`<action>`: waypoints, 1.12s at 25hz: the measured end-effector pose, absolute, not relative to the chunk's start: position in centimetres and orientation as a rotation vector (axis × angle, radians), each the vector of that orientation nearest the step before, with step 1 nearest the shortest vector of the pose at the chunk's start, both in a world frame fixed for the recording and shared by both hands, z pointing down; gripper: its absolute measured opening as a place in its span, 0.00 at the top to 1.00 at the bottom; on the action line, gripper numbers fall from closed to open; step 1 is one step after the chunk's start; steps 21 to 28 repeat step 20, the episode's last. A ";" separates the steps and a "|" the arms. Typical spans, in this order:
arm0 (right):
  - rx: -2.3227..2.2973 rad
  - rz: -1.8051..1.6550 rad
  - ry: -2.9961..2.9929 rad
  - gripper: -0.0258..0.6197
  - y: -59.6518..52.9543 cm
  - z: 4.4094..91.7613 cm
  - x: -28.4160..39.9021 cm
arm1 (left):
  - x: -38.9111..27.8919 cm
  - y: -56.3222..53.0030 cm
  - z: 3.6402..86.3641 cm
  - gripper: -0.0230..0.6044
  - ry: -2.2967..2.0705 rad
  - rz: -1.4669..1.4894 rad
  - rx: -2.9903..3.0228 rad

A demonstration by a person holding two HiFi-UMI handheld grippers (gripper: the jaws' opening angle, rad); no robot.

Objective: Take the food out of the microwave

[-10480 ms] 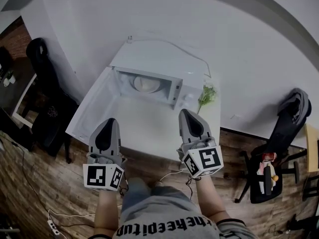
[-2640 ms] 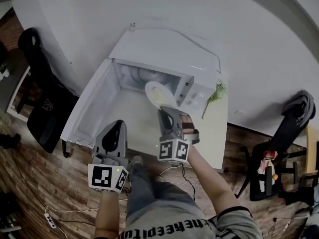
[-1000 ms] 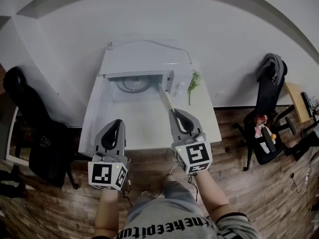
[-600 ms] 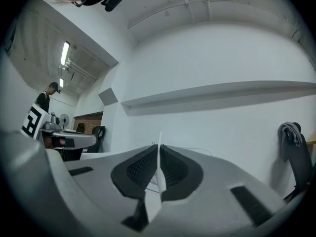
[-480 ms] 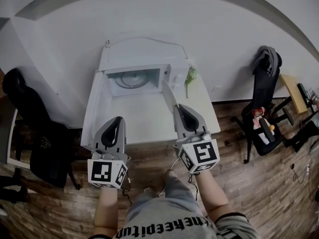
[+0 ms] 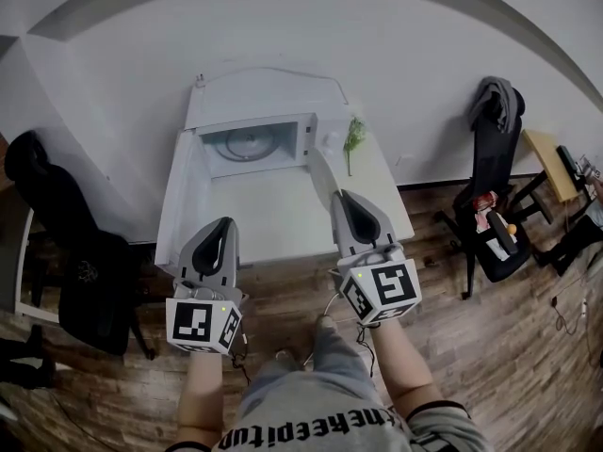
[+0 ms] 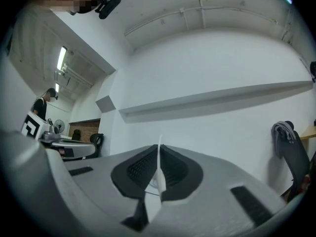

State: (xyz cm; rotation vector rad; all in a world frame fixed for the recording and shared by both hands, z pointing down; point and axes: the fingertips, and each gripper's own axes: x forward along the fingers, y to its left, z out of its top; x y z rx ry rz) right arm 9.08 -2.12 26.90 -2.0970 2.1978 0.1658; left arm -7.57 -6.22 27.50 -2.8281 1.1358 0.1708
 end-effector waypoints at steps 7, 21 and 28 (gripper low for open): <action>-2.101 0.179 2.185 0.94 -1.0 26.3 8.7 | -8.2 -5.5 27.1 0.94 1.130 0.183 -2.820; -2.103 0.175 2.171 0.94 0.4 26.4 8.2 | -9.1 -4.5 27.3 0.94 1.129 0.191 -2.820; -2.103 0.175 2.171 0.94 0.4 26.4 8.2 | -9.1 -4.5 27.3 0.94 1.129 0.191 -2.820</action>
